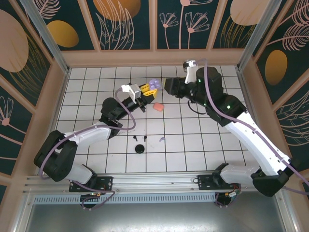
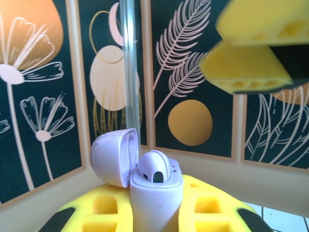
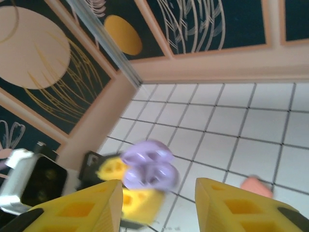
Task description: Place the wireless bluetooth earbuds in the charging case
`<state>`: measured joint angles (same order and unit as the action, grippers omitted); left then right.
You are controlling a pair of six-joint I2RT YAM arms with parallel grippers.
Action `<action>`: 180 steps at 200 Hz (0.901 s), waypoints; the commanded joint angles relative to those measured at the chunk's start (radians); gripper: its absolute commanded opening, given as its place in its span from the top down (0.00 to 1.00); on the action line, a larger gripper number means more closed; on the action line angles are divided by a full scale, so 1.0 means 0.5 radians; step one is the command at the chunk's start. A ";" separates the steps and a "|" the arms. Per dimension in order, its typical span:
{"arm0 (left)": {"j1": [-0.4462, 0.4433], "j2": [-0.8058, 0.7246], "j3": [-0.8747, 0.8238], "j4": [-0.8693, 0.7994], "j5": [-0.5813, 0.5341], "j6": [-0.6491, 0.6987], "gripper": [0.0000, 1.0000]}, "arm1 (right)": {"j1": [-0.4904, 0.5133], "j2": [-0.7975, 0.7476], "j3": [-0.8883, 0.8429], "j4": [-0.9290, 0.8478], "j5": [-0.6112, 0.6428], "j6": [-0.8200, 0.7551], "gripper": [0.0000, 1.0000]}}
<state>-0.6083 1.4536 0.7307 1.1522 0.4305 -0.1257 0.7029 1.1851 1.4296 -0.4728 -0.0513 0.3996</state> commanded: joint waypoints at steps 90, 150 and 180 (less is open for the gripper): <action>0.149 -0.246 -0.299 0.177 -0.382 -0.036 1.00 | 0.217 0.144 -1.165 -0.010 0.280 1.145 0.51; 0.153 -0.316 -0.436 0.258 -0.377 -0.065 1.00 | 0.376 0.537 -1.099 0.011 0.323 1.489 0.50; 0.154 -0.347 -0.472 0.289 -0.355 -0.071 1.00 | 0.395 0.652 -1.057 0.001 0.348 1.548 0.50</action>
<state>-0.5365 1.3090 0.5095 1.2266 0.2497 -0.1432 0.8886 1.4815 0.8635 -0.4751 0.0853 1.1057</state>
